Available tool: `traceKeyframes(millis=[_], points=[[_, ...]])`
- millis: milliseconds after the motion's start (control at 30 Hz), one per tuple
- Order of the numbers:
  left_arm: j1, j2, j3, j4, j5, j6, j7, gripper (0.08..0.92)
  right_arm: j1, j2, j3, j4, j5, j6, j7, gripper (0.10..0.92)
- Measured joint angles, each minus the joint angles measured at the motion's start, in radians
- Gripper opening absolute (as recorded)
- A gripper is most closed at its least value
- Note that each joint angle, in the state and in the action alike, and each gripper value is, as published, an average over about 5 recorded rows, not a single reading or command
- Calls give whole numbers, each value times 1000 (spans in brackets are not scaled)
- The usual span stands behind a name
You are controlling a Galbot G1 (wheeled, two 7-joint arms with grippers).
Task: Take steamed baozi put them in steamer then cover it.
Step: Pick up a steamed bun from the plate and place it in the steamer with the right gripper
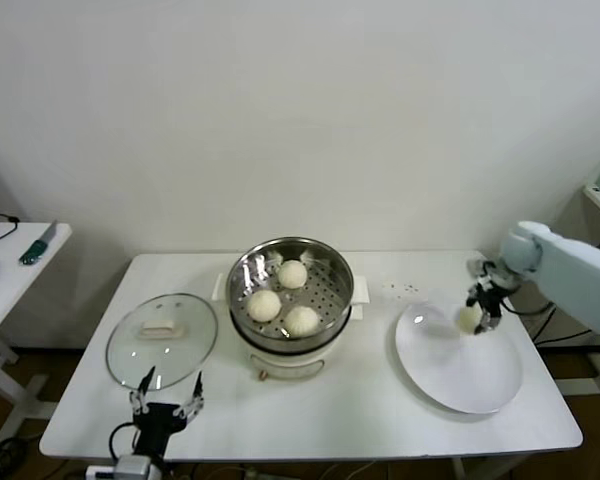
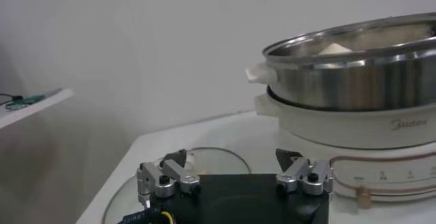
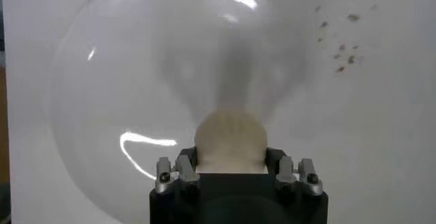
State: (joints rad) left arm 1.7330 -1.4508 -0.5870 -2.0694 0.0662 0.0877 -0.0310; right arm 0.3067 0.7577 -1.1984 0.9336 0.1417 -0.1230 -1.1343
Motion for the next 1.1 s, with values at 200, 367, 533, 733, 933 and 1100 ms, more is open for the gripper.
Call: traceKeyframes(millis=[200,367,533,733,933,1100], points=[[-4,4,20,-10,-12,-2,8,823,206,67,-170,31,191,-39,14,645],[-5,12,41,-23,-13,-8,10,823,362,158,-309,51,361,-72,31,652],[-4,26,52,-35,-13,-14,14,823,467,257,-409,83,523,-108,56,654],[2,40,51,-49,-16,-19,19,823,530,374,-498,107,676,-143,92,661],[9,51,44,-51,-17,-32,23,823,551,472,-552,117,765,-168,121,662],[10,58,35,-50,-15,-39,25,823,538,534,-574,113,797,-180,144,662]])
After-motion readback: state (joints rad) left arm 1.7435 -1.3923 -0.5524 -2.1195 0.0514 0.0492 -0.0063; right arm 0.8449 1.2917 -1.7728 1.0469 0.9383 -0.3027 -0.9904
